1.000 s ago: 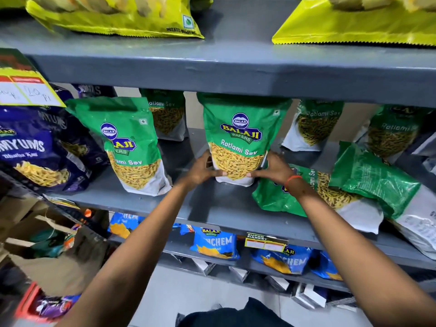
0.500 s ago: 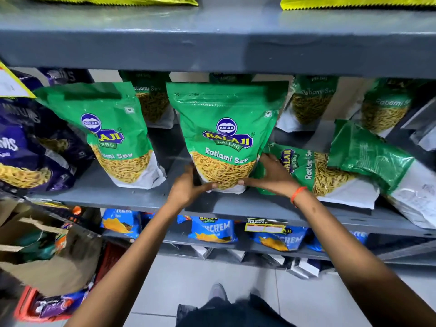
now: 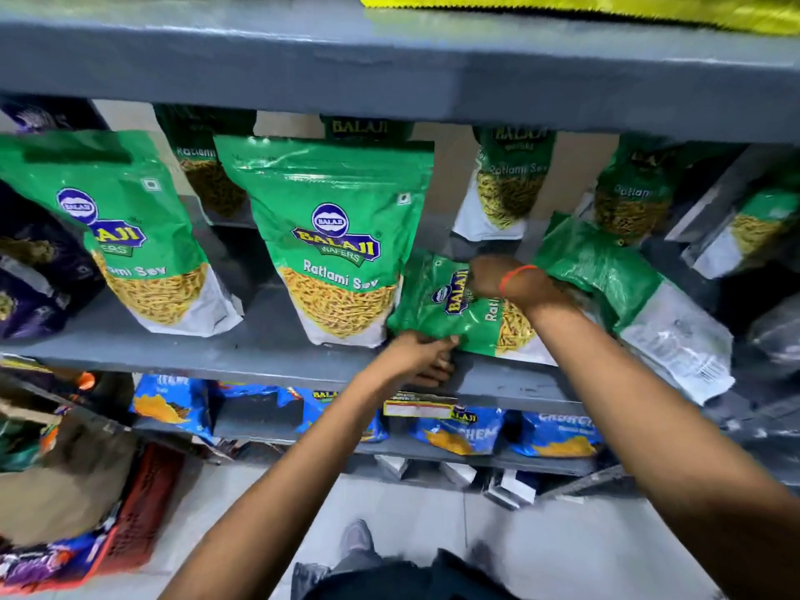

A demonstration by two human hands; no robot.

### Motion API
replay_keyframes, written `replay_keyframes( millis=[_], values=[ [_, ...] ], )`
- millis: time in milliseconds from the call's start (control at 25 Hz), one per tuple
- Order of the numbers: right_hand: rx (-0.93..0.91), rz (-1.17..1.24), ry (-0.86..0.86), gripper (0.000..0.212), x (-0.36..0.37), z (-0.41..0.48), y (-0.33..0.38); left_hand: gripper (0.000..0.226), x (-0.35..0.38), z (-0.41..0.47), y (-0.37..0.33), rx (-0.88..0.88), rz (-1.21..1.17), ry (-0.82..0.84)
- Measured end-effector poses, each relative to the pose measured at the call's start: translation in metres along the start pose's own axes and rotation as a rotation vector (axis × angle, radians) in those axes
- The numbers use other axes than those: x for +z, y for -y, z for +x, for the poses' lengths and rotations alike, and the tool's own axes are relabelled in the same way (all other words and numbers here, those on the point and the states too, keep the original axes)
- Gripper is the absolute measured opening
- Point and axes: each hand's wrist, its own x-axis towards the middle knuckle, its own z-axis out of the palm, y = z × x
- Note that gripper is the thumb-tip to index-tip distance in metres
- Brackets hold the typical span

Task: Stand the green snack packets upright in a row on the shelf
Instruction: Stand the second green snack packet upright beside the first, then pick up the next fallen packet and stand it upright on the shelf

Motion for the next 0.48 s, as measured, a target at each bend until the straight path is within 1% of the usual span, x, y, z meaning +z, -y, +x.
replay_keyframes(
  millis=[80, 160, 280, 360, 400, 480],
  values=[
    [-0.041, -0.053, 0.019, 0.026, -0.003, -0.001, 0.001, 0.035, 0.02, 0.011, 0.0, -0.067, -0.143, -0.07],
    [-0.05, -0.043, 0.065, 0.022, -0.008, -0.001, 0.003, 0.04, 0.036, 0.017, 0.001, -0.111, -0.263, -0.13],
    [-0.048, 0.026, 0.116, 0.023, -0.012, 0.003, 0.005, 0.047, 0.056, 0.021, 0.0, -0.135, -0.473, -0.19],
    [-0.051, 0.033, 0.129, 0.033, -0.018, 0.0, 0.003, 0.05, 0.072, 0.019, -0.005, -0.133, -0.65, -0.23],
    [-0.048, 0.04, 0.127, 0.035, -0.017, -0.001, 0.002, 0.051, 0.076, 0.02, -0.009, -0.141, -0.707, -0.241],
    [-0.022, 0.078, 0.11, 0.032, -0.012, -0.003, -0.005, 0.052, 0.086, 0.021, -0.016, -0.13, -0.766, -0.312]
  ],
)
